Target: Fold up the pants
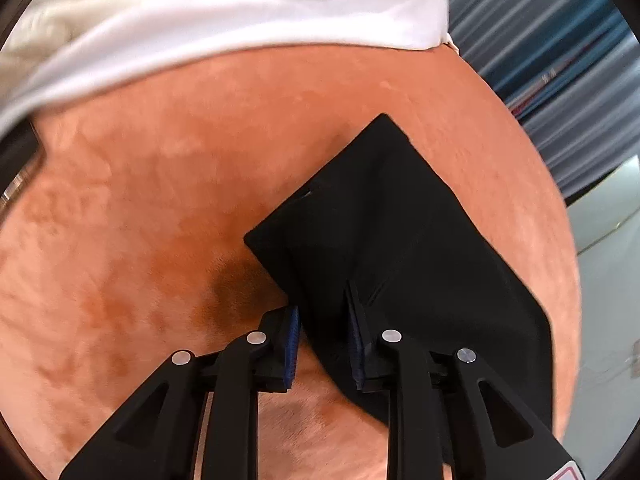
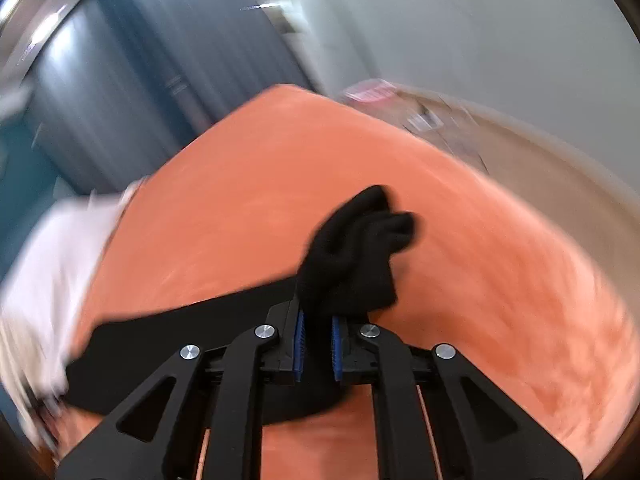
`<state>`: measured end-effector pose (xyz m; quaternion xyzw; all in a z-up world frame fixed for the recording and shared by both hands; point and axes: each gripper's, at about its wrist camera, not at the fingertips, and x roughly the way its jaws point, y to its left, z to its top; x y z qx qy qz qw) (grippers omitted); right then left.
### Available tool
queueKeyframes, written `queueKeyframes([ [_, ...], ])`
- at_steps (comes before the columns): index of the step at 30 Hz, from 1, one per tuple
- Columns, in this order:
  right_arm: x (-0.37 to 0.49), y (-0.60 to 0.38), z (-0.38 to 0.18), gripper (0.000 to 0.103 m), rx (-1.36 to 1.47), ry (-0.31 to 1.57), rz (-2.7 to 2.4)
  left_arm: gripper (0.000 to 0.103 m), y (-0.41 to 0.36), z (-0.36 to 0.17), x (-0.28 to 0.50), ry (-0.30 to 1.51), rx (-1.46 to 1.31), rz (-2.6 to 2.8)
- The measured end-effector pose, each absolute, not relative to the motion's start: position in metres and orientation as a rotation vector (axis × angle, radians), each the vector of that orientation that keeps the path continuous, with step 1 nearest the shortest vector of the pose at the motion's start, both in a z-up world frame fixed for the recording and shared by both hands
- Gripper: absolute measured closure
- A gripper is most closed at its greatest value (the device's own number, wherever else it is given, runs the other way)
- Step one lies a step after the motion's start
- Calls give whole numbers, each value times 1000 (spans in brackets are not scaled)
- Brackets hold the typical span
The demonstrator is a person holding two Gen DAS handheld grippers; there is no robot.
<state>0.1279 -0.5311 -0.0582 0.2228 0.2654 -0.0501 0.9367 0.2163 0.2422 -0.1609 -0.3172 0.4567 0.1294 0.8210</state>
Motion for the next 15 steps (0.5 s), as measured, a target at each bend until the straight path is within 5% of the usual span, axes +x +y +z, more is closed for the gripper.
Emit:
queueKeyframes([
  [7,185,-315,-9,94,40,573,246,63,231,-138,185,924,-513,283],
  [9,198,-257,-26,94,-33,615,323,53,231,-133,178,919,-484,261],
  [15,220,-154,-113,94,-220,779,368,51,233,-123,154,890,-375,220],
])
